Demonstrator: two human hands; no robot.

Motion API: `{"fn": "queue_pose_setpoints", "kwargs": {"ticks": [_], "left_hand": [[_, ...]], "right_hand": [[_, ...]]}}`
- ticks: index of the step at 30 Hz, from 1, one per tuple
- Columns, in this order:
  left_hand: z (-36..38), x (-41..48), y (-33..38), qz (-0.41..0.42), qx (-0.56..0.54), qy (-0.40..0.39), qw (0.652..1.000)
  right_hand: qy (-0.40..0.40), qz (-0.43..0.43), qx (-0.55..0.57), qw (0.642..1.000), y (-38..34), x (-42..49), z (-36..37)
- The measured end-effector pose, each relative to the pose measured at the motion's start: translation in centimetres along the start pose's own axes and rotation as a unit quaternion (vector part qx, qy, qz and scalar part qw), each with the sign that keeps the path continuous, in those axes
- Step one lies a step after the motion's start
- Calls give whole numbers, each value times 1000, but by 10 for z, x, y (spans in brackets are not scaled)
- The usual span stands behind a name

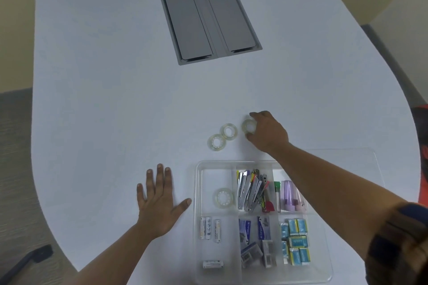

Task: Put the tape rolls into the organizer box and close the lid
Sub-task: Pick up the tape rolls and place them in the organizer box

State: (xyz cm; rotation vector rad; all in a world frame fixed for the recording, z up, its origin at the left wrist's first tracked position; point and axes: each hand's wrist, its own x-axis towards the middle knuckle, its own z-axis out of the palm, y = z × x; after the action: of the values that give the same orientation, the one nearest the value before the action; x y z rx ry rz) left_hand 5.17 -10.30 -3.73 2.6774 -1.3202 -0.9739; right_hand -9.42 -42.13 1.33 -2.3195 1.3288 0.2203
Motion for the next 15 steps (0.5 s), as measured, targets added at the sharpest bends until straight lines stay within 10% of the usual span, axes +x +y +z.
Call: {"fn": "queue_pose_setpoints", "kwargs": {"ticks": [15], "left_hand": [[0,0,0,3,-4,1,1000]], "right_hand": [[77,-52,119,989,-28,-49,-13]]}}
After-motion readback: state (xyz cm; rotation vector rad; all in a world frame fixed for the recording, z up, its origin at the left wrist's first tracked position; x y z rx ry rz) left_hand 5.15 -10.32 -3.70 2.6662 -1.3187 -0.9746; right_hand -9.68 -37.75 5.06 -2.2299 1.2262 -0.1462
